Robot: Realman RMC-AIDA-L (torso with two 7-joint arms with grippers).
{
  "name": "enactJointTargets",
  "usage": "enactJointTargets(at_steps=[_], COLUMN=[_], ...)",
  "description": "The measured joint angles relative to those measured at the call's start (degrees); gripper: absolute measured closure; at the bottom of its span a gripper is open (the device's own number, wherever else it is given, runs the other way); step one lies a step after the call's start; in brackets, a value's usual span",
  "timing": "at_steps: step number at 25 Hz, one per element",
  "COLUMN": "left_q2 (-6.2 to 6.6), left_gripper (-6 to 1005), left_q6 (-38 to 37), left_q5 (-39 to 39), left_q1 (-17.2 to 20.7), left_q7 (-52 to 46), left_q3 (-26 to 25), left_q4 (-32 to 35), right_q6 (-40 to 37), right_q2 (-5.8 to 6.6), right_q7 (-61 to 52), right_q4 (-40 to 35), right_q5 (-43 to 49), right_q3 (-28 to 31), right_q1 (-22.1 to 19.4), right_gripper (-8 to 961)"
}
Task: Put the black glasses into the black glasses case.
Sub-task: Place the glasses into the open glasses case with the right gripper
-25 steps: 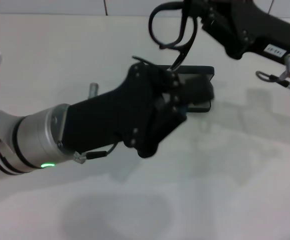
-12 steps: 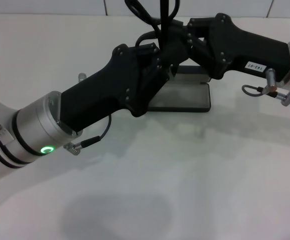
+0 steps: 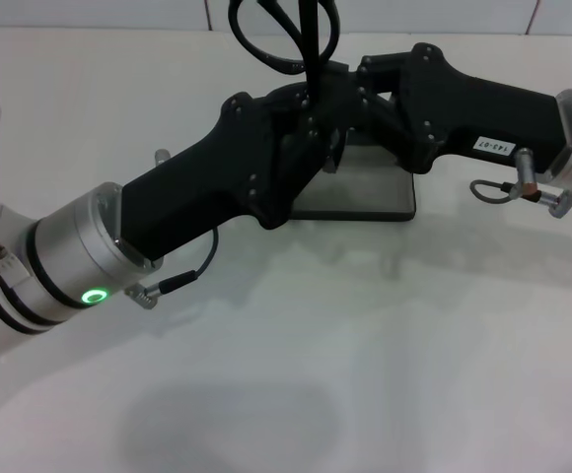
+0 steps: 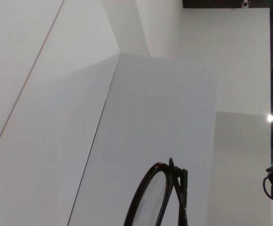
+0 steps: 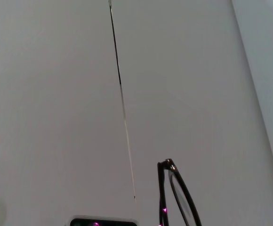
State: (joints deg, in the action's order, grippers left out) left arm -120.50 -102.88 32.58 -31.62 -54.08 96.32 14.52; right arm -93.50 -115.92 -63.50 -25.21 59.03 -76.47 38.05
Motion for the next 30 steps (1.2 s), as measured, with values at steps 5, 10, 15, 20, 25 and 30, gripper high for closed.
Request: enactJointTargets(at_steps=[5, 10, 15, 20, 25, 30], left_q2=[0.01, 0.32, 0.9, 3.02, 6.09, 7.43], left_gripper=[981, 982, 982, 982, 982, 982], left_q6=[-0.3, -1.7, -4.3, -8.7, -12.0, -12.7], left_q5=[0.0, 0.4, 0.9, 2.9, 4.7, 4.5], left_q1=[0.3, 1.0, 2.5, 4.9, 6.9, 8.8], left_q7=[0.0, -0.2, -0.5, 1.1, 2.7, 3.2], left_q3=[0.1, 0.1, 0.1, -0.2, -0.3, -1.9], left_q4=[0.0, 0.2, 0.2, 0.5, 0.7, 0.5], right_q6=[0.1, 0.1, 0.2, 5.5, 12.6, 10.3], right_q2=[0.0, 0.11, 0.46, 2.0, 3.52, 0.81], right_q7=[-0.1, -0.2, -2.3, -12.7, -37.1, -54.3], right_q4=[0.0, 0.0, -2.1, -17.7, -42.2, -58.6], right_q5=[0.0, 0.0, 0.1, 9.3, 33.5, 61.0], right_q3=[0.0, 0.4, 0.3, 0.6, 0.5, 0.0], right_q1=[-0.4, -0.8, -2.0, -6.8, -9.2, -5.8], right_gripper=[889, 888, 887, 886, 884, 883])
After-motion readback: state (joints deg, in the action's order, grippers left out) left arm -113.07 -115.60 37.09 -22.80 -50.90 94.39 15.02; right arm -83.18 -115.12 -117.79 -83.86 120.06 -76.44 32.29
